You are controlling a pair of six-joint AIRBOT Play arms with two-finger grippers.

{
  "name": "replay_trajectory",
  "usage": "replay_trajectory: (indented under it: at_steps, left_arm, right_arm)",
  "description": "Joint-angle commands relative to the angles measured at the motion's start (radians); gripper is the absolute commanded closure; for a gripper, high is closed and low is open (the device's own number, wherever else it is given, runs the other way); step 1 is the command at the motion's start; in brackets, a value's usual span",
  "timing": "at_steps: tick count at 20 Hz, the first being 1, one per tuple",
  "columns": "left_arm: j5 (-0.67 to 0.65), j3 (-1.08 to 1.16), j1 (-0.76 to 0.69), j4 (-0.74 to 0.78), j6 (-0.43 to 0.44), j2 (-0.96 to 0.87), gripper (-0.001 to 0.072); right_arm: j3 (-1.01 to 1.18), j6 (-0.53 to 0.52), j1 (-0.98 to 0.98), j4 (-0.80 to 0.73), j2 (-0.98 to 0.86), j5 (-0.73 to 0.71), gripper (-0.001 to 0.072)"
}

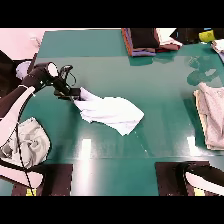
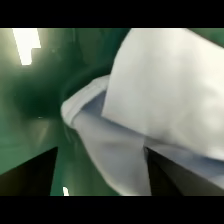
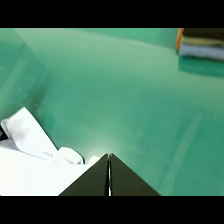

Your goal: Fold the shirts.

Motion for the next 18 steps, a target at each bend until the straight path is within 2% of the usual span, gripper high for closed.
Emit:
replay_trajectory:
  at_steps: [1,2,4,10,11,12,13,16,18]
  left_arm:
    - [0.039,-0.026,0.004,-0.07,-0.005,-0.034,0.0065]
    - [0.038,-0.019,0.004,-0.067,-0.004,-0.033,0.0185]
    - [0.008,0.016,0.004,-0.051,0.038,-0.033,0.0677]
    - [-0.077,0.154,0.004,-0.034,0.075,-0.033,0.0683]
    - [-0.077,0.159,0.004,-0.034,0.075,-0.033,0.0683]
    - [-0.077,0.159,0.004,-0.034,0.074,-0.033,0.0683]
    - [-0.077,0.159,0.004,-0.034,0.074,-0.033,0.0684]
    - [-0.087,0.159,0.004,-0.034,0.074,-0.033,0.0683]
    - [-0.094,0.159,0.004,-0.034,0.074,-0.033,0.0683]
  right_arm:
    - [-0.052,0.0,0.001,0.0,0.001,-0.005,0.0691]
    - [-0.069,0.0,0.0,-0.001,0.001,0.005,0.0691]
    - [-0.121,0.0,0.0,-0.001,0.001,0.037,0.0691]
    - [-0.47,0.002,-0.038,0.0,0.001,0.107,0.0689]
    - [-0.538,0.002,-0.038,0.0,-0.001,0.102,0.0602]
    - [-0.591,0.007,-0.038,0.006,-0.01,0.102,0.0317]
    - [-0.634,0.017,-0.034,0.032,-0.027,0.107,0.0157]
    - [-0.716,0.015,-0.003,0.179,-0.077,0.067,0.0157]
    - [-0.737,0.016,0.05,0.191,-0.103,0.02,0.0157]
